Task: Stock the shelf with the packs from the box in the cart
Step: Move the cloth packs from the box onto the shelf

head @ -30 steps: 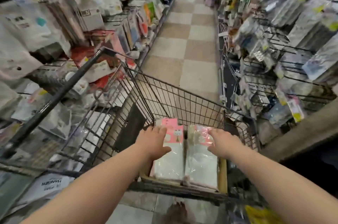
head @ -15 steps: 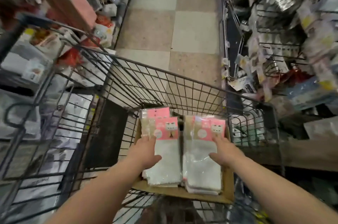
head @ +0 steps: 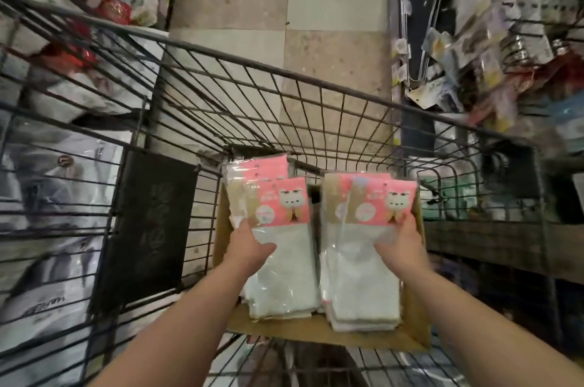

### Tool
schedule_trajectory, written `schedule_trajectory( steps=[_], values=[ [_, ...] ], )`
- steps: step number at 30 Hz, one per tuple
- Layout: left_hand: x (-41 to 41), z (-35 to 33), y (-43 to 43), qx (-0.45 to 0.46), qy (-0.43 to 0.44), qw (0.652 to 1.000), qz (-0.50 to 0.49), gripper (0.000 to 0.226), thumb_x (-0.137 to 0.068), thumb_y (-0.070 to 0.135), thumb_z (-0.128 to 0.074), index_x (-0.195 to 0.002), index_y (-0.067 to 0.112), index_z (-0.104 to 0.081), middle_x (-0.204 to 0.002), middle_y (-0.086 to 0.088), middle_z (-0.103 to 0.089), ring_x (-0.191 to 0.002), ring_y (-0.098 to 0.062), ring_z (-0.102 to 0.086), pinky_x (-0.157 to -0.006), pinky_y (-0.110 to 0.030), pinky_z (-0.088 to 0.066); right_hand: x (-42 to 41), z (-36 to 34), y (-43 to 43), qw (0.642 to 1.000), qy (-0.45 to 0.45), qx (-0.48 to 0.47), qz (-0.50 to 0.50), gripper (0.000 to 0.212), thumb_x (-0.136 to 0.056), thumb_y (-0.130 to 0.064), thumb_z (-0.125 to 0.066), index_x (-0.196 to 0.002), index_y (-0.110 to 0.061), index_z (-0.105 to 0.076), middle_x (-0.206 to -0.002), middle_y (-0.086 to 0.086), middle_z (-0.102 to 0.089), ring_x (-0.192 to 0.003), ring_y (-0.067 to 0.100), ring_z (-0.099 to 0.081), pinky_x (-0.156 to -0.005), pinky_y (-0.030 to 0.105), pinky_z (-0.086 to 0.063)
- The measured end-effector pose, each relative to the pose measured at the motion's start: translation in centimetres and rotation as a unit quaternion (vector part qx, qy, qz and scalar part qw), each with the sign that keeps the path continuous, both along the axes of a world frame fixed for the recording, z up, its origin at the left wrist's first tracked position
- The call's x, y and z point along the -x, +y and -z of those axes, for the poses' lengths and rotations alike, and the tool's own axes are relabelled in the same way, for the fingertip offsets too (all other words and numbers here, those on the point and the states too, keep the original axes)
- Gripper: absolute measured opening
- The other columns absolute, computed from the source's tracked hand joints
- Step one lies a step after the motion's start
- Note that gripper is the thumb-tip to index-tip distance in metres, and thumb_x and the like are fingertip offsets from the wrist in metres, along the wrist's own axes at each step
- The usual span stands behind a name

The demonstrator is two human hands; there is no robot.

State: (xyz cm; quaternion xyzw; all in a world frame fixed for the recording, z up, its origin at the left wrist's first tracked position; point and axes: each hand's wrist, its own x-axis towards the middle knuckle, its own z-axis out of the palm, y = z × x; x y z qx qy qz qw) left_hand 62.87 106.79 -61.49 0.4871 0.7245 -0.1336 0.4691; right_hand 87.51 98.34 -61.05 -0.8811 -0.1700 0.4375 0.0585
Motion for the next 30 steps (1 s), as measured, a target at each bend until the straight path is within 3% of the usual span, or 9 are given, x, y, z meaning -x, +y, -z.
schedule_trajectory(
  steps=[7, 9, 11, 14, 18, 19, 22, 27, 30],
  values=[
    [-1.1, 1.2, 0.0, -0.031, 0.019, 0.990, -0.133, 0.073, -0.074, 0.016, -0.073, -0.135, 0.010, -0.035, -0.124, -0.013, -0.053, -0.107, -0.033, -0.057, -0.090, -0.045, -0.051, 0.0, 0.4, 0.4, 0.998, -0.030, -0.018, 0.057, 0.084, -0.078, -0.014, -0.070, -0.147, -0.008, -0.022, -0.145, 0.020, -0.033, -0.125, 0.040, -0.045, -0.100, 0.043, -0.040],
    [-1.2, 1.1, 0.3, -0.034, 0.006, 0.984, -0.173, 0.063, -0.076, 0.008, -0.069, -0.130, 0.006, -0.037, -0.115, -0.010, -0.053, -0.101, -0.031, -0.056, -0.085, -0.039, -0.050, 0.1, 0.0, 0.5, 0.998, -0.028, -0.015, 0.045, 0.082, -0.081, -0.014, -0.070, -0.148, -0.007, -0.022, -0.146, 0.020, -0.030, -0.124, 0.039, -0.045, -0.099, 0.040, -0.040],
    [-1.2, 0.8, 0.5, -0.018, -0.011, 0.984, -0.179, 0.044, -0.079, 0.002, -0.065, -0.117, 0.009, -0.043, -0.103, -0.007, -0.052, -0.092, -0.027, -0.054, -0.079, -0.034, -0.047, 0.3, -0.2, 0.5, 0.999, -0.011, -0.017, 0.038, 0.074, -0.082, -0.014, -0.069, -0.144, -0.007, -0.029, -0.142, 0.018, -0.039, -0.119, 0.036, -0.050, -0.096, 0.038, -0.042],
    [-1.0, 0.4, 0.4, 0.013, -0.031, 0.987, -0.157, 0.030, -0.081, 0.001, -0.062, -0.106, 0.011, -0.051, -0.099, -0.006, -0.055, -0.090, -0.027, -0.055, -0.077, -0.033, -0.047, 0.9, -0.1, 0.3, 0.999, 0.037, -0.012, 0.017, 0.053, -0.082, -0.018, -0.069, -0.128, -0.006, -0.045, -0.121, 0.012, -0.059, -0.105, 0.031, -0.058, -0.083, 0.035, -0.046],
    [-0.6, -0.7, 0.1, 0.030, -0.080, 0.982, -0.170, 0.027, -0.084, -0.003, -0.058, -0.107, 0.009, -0.056, -0.097, -0.006, -0.059, -0.088, -0.025, -0.057, -0.074, -0.030, -0.045, 1.4, -0.5, 0.4, 0.996, 0.085, -0.018, -0.004, 0.018, -0.082, -0.017, -0.069, -0.091, -0.015, -0.053, -0.100, 0.010, -0.061, -0.085, 0.024, -0.057, -0.078, 0.037, -0.050],
    [-0.6, -1.2, 0.0, 0.030, -0.097, 0.979, -0.176, 0.028, -0.085, -0.004, -0.057, -0.109, 0.010, -0.056, -0.095, -0.004, -0.060, -0.086, -0.023, -0.058, -0.072, -0.029, -0.047, 1.5, -0.9, 0.5, 0.995, 0.100, -0.027, -0.001, 0.018, -0.083, -0.014, -0.068, -0.091, -0.016, -0.053, -0.099, 0.010, -0.061, -0.085, 0.023, -0.057, -0.078, 0.036, -0.049],
    [-0.6, -2.9, -0.2, 0.022, -0.151, 0.971, -0.186, 0.027, -0.087, -0.004, -0.052, -0.105, 0.016, -0.053, -0.092, 0.000, -0.062, -0.079, -0.014, -0.061, -0.060, -0.025, -0.048, 2.1, -2.2, 0.7, 0.988, 0.138, -0.065, 0.000, 0.040, -0.087, -0.005, -0.061, -0.125, -0.013, -0.050, -0.108, 0.008, -0.061, -0.094, 0.022, -0.055, -0.081, 0.030, -0.044],
    [-0.2, -6.8, 0.2, -0.001, -0.202, 0.962, -0.185, 0.031, -0.089, 0.000, -0.053, -0.114, 0.018, -0.054, -0.106, -0.010, -0.067, -0.095, -0.028, -0.066, -0.086, -0.046, -0.056, 3.0, -5.7, 0.6, 0.987, 0.098, -0.124, -0.031, 0.039, -0.091, -0.007, -0.054, -0.129, -0.013, -0.054, -0.123, 0.013, -0.062, -0.110, 0.030, -0.058, -0.088, 0.033, -0.047],
    [0.2, -9.8, 0.8, -0.048, -0.216, 0.961, -0.164, 0.035, -0.086, -0.002, -0.054, -0.116, 0.016, -0.055, -0.107, -0.013, -0.068, -0.094, -0.032, -0.067, -0.088, -0.049, -0.055, 3.2, -9.0, 0.2, 0.984, 0.063, -0.166, -0.023, 0.040, -0.093, -0.010, -0.052, -0.132, -0.012, -0.052, -0.124, 0.013, -0.061, -0.113, 0.031, -0.058, -0.082, 0.030, -0.044]
  ],
)
